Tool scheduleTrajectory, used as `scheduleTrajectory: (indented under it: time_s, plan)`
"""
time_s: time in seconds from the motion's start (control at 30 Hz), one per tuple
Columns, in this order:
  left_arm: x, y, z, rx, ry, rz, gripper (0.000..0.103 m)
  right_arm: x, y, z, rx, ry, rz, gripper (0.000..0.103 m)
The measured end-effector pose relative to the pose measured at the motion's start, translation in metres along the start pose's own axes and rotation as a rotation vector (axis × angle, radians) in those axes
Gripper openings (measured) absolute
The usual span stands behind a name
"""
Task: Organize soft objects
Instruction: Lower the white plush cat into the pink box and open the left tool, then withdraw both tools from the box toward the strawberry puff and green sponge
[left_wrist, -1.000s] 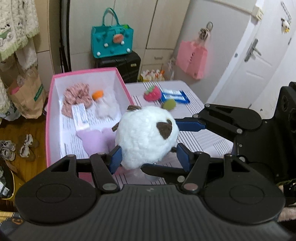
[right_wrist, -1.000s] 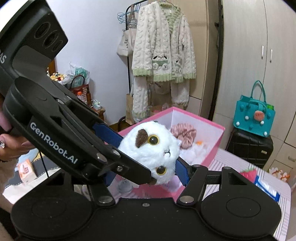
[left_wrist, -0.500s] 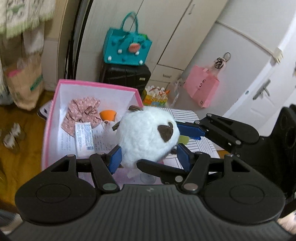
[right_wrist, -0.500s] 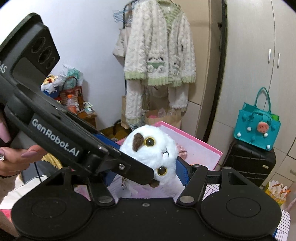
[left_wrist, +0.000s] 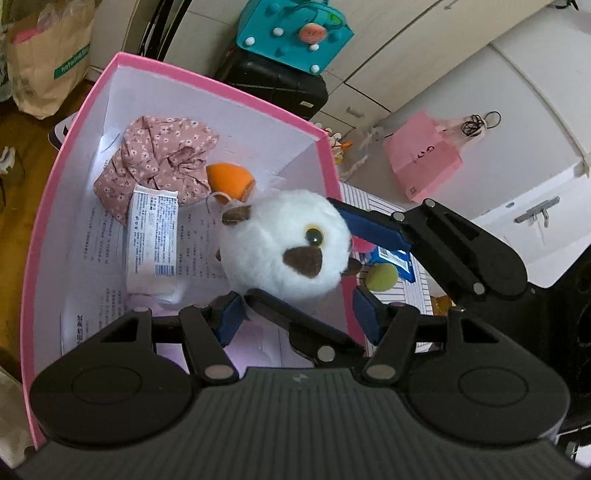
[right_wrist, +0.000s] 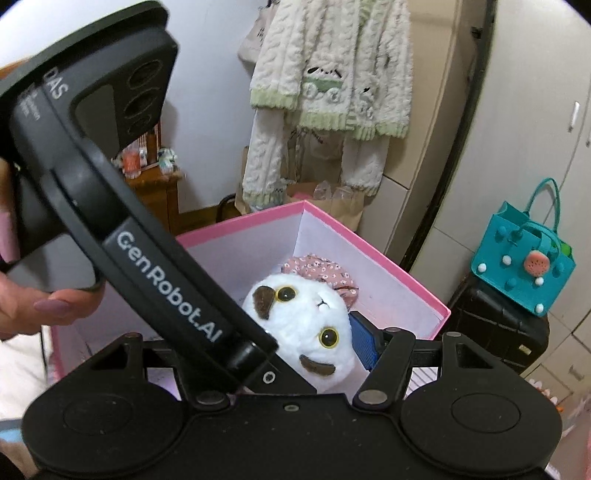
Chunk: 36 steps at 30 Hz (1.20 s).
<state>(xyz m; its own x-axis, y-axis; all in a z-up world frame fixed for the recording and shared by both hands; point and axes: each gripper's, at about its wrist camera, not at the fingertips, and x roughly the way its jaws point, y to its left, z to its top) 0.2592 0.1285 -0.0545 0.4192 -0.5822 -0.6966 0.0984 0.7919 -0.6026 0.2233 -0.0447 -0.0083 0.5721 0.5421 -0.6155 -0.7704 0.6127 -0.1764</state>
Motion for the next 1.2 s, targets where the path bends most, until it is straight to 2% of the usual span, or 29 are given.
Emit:
scheduleTrajectory:
  time_s: [0.2,0.3,0.43,0.7,0.87,1.2]
  plan:
    - [-0.003,0.015,0.008,-0.029,-0.040,0.038,0.062,0.021,-0.008,-0.003,0.013,0.040,-0.016,0.069]
    - [-0.016,0.017,0.004,-0.049,-0.065,0.010,0.065,0.020,-0.008,-0.005,0.030,0.043,-0.045,0.072]
    - [-0.040,-0.001,-0.009,0.060,-0.145,0.068,0.068,0.006,-0.009,-0.008,0.074,0.034,-0.042,0.072]
    - [-0.065,-0.034,-0.032,0.214,-0.162,0.120,0.069,-0.038,0.006,-0.014,0.081,0.014,-0.035,0.072]
    - [-0.087,-0.051,-0.046,0.262,-0.185,0.157,0.070,-0.066,0.008,-0.018,0.153,0.000,0.021,0.072]
    - [-0.131,-0.091,-0.083,0.338,-0.205,0.233,0.074,-0.131,0.027,-0.024,0.208,-0.026,0.105,0.072]
